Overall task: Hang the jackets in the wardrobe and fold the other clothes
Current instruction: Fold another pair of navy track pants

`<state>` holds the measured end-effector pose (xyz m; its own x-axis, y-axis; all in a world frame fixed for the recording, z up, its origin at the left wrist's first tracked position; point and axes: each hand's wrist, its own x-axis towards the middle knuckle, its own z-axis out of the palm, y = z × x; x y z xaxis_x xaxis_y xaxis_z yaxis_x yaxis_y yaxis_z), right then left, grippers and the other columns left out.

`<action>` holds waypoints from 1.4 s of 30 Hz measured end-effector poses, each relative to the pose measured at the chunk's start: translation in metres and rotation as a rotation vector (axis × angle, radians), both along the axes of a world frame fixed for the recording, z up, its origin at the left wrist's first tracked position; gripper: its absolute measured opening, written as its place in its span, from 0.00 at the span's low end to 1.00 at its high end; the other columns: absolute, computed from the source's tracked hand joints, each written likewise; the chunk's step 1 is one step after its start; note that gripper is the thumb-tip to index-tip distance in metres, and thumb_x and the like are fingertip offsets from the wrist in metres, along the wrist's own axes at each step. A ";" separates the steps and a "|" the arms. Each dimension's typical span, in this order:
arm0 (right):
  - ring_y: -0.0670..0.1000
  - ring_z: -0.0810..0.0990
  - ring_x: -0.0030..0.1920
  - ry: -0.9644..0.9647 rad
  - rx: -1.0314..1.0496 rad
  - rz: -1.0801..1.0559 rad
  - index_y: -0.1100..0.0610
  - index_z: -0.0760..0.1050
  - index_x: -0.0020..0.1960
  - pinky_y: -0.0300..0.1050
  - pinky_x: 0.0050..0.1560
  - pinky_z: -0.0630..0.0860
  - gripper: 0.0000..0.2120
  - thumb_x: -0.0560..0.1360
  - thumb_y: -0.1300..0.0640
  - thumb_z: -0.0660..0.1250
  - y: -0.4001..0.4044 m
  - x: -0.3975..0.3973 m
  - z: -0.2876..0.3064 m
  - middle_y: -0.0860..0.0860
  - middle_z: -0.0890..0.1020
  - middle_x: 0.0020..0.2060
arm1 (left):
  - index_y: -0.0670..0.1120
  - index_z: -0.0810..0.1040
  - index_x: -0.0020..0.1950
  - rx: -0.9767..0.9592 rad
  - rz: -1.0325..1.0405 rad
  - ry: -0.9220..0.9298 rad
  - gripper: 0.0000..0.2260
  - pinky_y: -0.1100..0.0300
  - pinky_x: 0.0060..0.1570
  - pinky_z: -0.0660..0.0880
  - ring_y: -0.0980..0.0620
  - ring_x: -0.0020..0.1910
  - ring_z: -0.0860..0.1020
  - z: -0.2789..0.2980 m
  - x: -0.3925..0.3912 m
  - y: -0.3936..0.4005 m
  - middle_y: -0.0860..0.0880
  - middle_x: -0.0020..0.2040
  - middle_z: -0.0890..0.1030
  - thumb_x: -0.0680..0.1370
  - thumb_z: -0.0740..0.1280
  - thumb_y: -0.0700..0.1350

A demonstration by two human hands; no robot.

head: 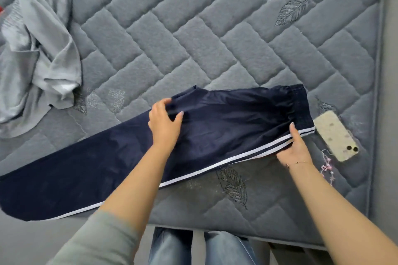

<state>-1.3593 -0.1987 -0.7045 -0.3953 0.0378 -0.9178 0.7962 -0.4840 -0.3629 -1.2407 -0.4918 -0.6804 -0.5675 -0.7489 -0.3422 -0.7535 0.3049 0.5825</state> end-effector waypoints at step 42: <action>0.52 0.43 0.79 1.001 0.948 1.857 0.55 0.47 0.80 0.57 0.77 0.43 0.30 0.83 0.51 0.56 -0.145 0.100 0.013 0.49 0.43 0.78 | 0.49 0.81 0.55 0.775 0.400 0.422 0.09 0.60 0.52 0.79 0.52 0.53 0.83 0.011 0.149 -0.076 0.52 0.52 0.85 0.75 0.72 0.45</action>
